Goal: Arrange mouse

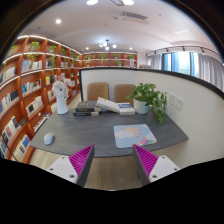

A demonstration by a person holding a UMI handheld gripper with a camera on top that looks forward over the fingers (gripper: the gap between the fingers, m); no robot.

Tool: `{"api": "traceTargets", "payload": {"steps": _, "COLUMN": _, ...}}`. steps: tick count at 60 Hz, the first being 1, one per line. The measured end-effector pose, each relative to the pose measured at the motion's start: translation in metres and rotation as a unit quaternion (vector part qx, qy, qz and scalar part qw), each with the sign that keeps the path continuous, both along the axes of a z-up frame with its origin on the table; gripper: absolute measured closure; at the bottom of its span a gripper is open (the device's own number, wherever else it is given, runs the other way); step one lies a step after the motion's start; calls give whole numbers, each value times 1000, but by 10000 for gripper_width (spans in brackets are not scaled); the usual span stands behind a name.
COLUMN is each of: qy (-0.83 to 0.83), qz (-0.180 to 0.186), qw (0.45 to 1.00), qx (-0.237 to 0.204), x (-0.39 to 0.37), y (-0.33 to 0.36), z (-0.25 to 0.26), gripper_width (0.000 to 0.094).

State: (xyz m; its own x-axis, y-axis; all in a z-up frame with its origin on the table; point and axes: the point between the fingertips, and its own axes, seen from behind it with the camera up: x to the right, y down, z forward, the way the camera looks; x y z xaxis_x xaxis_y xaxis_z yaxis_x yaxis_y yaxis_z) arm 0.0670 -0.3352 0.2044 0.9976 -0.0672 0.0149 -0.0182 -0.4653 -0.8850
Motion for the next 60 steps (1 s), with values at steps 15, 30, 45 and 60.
{"api": "traceTargets", "payload": {"steps": 15, "qy": 4, "qz": 21, "qw": 999, "qx": -32, "x": -54, "y": 3, "z": -61, "gripper_width": 178}}
{"api": "traceTargets", "payload": {"steps": 30, "qy": 4, "qz": 87, "qw": 990, "qx": -111, "x": -183, "y": -2, "z": -157, "gripper_width": 175}}
{"api": "traceTargets", "payload": {"steps": 45, "qy": 37, "qz": 149, "qw": 978, "qx": -139, "x": -325, "y": 64, "z": -195, "gripper_width": 166}}
{"api": "traceTargets", "payload": {"steps": 60, "qy": 40, "qz": 157, "qw": 975, "qx": -152, "x": -403, "y": 163, "z": -212, "gripper_width": 164}}
